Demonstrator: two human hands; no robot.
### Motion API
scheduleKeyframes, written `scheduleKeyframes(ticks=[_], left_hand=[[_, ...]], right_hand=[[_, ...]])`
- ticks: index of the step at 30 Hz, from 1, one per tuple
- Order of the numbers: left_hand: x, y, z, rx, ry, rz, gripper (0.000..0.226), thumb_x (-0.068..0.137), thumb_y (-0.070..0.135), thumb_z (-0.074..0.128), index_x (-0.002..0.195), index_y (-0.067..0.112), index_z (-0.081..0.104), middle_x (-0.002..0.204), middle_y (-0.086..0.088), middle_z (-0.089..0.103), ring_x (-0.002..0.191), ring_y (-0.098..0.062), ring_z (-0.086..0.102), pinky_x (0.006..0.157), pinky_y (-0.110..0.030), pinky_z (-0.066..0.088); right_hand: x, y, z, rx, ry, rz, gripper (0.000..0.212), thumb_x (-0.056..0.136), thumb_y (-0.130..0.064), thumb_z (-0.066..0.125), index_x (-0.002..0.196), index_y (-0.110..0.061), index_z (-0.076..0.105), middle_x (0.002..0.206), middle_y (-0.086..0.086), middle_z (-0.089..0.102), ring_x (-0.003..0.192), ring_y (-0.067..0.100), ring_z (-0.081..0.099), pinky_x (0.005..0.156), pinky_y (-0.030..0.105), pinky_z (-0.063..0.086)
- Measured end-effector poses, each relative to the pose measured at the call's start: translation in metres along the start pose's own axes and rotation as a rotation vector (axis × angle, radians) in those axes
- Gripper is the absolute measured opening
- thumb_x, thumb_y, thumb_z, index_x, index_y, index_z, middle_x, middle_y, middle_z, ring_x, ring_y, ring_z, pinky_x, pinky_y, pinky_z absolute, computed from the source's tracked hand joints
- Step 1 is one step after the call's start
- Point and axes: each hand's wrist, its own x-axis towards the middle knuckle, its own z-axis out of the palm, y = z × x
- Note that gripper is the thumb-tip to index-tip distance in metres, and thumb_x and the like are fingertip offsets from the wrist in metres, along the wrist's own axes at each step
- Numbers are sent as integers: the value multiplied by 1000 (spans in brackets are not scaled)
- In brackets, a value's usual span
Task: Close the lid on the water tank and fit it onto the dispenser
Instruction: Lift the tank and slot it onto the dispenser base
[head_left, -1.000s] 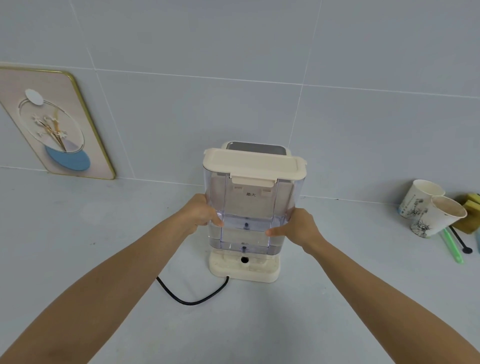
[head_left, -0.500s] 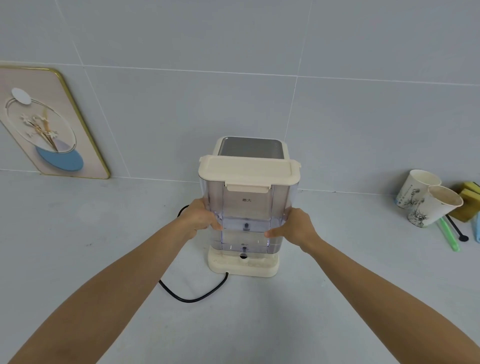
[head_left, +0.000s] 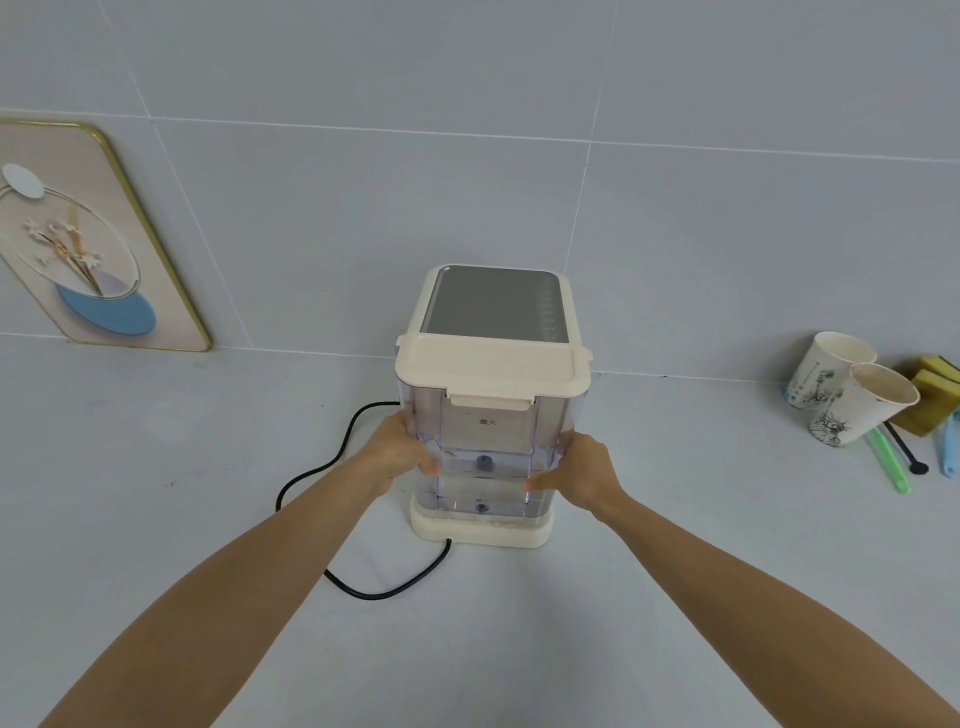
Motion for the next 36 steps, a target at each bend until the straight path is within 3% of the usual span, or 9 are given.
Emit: scheduleKeyframes(ticks=[3,8,11,14,16,21,29,33,36], left_hand=[[2,-1,0,7,-3,1,78,70,-28,56,138,0,31,110,-1,44,102,-17,40,95,-30,39],[6,-5,-1,1,-23,-12,78,69,-27,57,138,0,32,107,-3,55,103,-18,43,95,-32,43],[5,-5,1,-9,-22,-12,81,71,-25,58,141,2,27,127,-7,52,117,-24,45,96,-31,43],[6,-7,1,-2,-15,-16,85,71,-23,60,142,4,23,143,-11,40,130,-27,40,107,-33,35],[9,-10,1,5,-14,-23,84,70,-22,61,142,5,26,139,-9,44,125,-25,43,107,-33,36],[19,-20,1,21,-27,-53,64,69,-19,64,127,0,47,102,-2,55,99,-17,45,100,-29,38],[31,-29,0,7,-39,-105,47,68,-13,70,107,4,51,105,-5,46,98,-19,44,87,-23,34],[33,-34,0,-1,-58,-95,72,65,-9,74,130,-1,43,122,-7,49,119,-22,44,103,-27,33],[29,-33,1,0,-69,-74,75,65,-6,75,132,3,42,135,-8,49,125,-24,43,107,-29,31]], right_hand=[[1,1,1,5,9,-7,55,61,-15,83,105,2,54,76,-1,48,83,20,46,50,14,31],[3,4,3,18,-4,27,41,60,-15,83,80,-9,48,65,-8,38,72,17,44,48,17,28],[3,5,4,28,-7,22,51,61,-15,83,100,-4,53,73,-5,43,83,19,45,51,15,31],[4,6,5,4,-5,7,49,62,-16,83,97,-6,50,69,-7,41,84,20,45,50,15,30],[5,8,6,9,-4,10,49,63,-17,82,97,-7,49,68,-9,38,82,19,45,51,15,30],[7,13,10,24,4,25,46,64,-18,81,67,-21,36,65,-9,34,58,3,33,48,17,26],[6,15,16,22,40,37,50,65,-16,80,93,-14,38,67,-11,36,62,6,40,48,15,27],[4,15,19,20,52,38,49,65,-16,80,102,-12,47,66,-11,36,70,13,45,48,14,27],[2,13,19,34,42,45,55,66,-16,79,111,-5,50,76,-5,46,85,19,46,53,15,31]])
